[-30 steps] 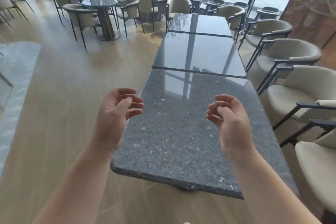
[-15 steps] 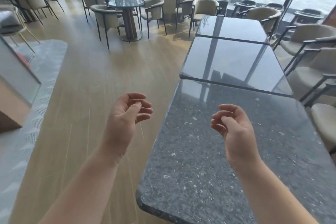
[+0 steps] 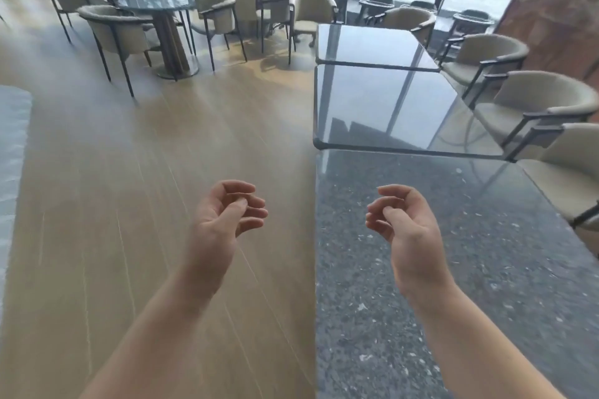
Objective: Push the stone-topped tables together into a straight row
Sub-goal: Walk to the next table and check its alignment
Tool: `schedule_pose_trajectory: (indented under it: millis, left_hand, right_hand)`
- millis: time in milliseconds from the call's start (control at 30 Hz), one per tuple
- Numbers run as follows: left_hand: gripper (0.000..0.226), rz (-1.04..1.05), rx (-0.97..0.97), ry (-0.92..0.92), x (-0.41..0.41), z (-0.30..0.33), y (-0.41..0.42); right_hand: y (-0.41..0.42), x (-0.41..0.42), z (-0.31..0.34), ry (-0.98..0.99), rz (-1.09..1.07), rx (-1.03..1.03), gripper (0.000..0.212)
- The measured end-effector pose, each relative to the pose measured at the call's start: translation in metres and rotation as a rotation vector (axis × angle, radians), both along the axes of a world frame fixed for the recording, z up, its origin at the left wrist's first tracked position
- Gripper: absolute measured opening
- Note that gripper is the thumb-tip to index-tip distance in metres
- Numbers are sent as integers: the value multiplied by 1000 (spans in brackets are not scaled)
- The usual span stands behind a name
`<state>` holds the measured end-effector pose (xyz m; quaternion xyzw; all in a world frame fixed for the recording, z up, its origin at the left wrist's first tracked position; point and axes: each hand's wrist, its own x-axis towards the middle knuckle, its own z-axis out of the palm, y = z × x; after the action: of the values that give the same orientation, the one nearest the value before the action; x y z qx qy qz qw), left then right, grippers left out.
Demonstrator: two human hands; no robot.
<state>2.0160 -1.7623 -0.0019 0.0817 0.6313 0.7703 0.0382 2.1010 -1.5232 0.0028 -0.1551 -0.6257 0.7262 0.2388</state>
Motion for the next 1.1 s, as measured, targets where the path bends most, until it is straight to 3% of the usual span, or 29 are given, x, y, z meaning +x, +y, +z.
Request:
schedule_pose_trajectory:
  millis: [233,467,800,1100]
  left_hand:
    - [21,-137,34,-42,-76,14,-112]
    - [21,-286,119,-56,-140,18,-127]
    - [22,-350,5,-93,-274,-24,-93]
    - [22,-463,-119,-132,-467,-26,43]
  right_hand:
    - [-104,-45,9,7,-149,-23,29]
    - [-135,-76,14,-43,-230,73,26]
    - [-89,-200,-35,-76,-335,-11,26]
    - [46,-372,-54,-172,-438,-67,27]
